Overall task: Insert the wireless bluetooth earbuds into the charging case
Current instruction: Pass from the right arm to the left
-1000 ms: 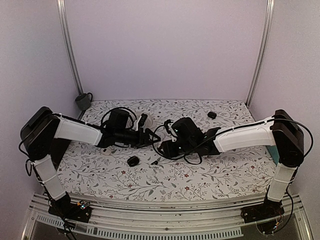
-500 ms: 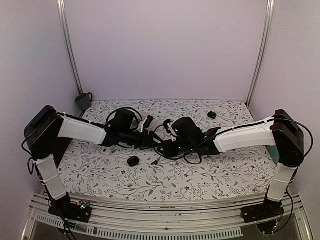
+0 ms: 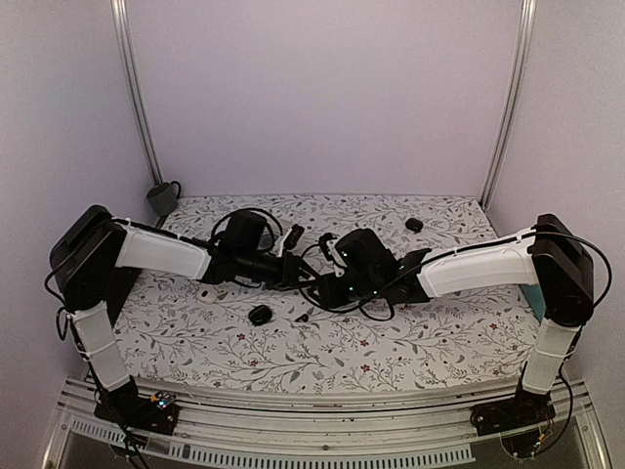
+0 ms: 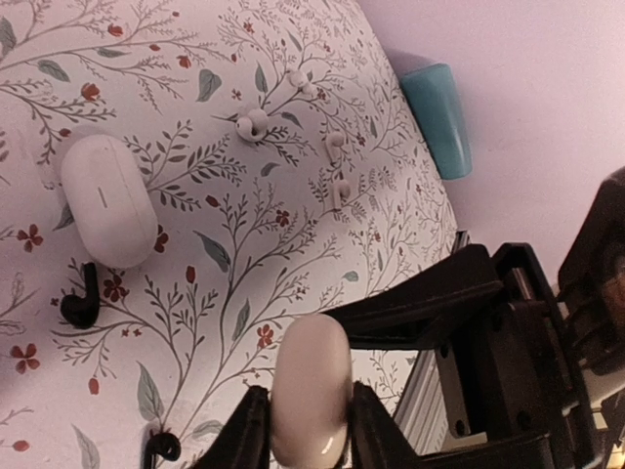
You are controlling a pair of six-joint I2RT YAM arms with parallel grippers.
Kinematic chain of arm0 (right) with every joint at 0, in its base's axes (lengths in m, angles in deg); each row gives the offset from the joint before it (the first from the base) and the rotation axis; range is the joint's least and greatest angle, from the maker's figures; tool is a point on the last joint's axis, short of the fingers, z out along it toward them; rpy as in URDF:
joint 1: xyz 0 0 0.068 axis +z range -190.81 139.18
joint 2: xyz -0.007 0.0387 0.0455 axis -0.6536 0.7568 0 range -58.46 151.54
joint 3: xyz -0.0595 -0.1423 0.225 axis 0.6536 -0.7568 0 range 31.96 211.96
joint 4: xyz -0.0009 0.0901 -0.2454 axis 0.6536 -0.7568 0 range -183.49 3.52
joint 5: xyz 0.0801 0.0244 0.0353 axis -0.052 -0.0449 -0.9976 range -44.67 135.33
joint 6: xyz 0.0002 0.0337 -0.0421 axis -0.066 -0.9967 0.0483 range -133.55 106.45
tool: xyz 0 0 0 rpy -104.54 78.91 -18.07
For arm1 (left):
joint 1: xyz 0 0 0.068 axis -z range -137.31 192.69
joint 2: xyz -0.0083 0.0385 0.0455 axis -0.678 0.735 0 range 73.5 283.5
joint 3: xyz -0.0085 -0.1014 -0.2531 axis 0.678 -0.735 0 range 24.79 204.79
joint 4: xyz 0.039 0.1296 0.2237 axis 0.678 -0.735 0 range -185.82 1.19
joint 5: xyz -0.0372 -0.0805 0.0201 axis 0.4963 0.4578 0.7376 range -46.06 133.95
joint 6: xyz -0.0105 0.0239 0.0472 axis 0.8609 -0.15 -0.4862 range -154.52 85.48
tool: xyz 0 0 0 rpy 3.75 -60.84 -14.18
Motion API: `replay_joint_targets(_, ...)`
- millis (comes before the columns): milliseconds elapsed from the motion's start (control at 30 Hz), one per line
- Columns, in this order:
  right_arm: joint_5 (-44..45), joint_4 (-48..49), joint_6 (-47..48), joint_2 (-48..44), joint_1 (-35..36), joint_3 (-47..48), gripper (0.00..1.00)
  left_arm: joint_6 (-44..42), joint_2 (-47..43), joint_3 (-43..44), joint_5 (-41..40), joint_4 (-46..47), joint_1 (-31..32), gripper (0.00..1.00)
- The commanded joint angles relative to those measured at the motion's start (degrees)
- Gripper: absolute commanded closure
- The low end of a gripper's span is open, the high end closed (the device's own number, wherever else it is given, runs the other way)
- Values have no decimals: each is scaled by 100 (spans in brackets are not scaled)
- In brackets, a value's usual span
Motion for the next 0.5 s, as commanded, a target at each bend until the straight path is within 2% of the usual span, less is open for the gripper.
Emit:
replay_joint_targets(0,71,184,83,-90,-22,169,52,-104,104,166,125,-67,72,77)
replay_joint_targets(100,41,178,83,-92,-24,177,52,-138,78,178,146,-76,72,84)
replay_joint_targets(167,24,170,91,-114,-17,178,48,-168,57,191,156,-88,65,89)
replay_joint_targets(467,-303,185,153,-429,-107,-73,16,-478,-95,406,175,-192,-56,98)
